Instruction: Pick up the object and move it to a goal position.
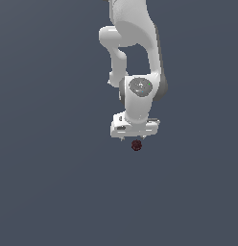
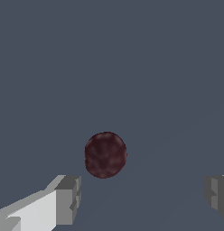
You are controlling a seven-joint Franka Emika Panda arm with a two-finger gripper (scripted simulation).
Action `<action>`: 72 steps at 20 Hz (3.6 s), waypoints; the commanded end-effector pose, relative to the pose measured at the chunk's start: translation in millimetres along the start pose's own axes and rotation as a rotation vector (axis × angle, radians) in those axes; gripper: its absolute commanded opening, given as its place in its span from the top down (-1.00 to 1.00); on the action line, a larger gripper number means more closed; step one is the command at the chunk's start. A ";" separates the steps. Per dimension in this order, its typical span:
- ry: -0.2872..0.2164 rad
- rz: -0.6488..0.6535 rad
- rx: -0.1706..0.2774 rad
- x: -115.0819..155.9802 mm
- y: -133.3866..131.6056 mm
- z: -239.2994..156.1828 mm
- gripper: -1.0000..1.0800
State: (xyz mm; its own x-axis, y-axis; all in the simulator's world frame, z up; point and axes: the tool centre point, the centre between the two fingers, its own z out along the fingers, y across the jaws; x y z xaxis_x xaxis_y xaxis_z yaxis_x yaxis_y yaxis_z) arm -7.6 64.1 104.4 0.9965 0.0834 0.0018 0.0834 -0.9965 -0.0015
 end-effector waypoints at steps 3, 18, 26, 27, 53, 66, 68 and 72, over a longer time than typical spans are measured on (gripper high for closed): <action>-0.001 -0.039 -0.001 -2.1 -21.4 20.4 -0.92; -0.002 -0.049 -0.001 -4.3 -26.9 57.3 -0.92; -0.002 -0.049 -0.001 -3.3 -27.3 76.1 -0.92; -0.002 -0.049 -0.001 -3.3 -27.3 76.1 1.00; -0.002 -0.049 -0.001 12.7 1.0 -7.3 1.00; -0.002 -0.050 -0.001 33.6 30.9 -96.5 1.00; -0.002 -0.050 -0.001 35.1 32.6 -101.6 1.00; -0.002 -0.050 -0.001 36.8 33.9 -105.1 1.00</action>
State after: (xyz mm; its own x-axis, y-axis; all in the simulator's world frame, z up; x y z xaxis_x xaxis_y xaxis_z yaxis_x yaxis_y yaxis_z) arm 31.1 33.3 208.2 0.9912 0.1325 0.0003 0.1325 -0.9912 -0.0005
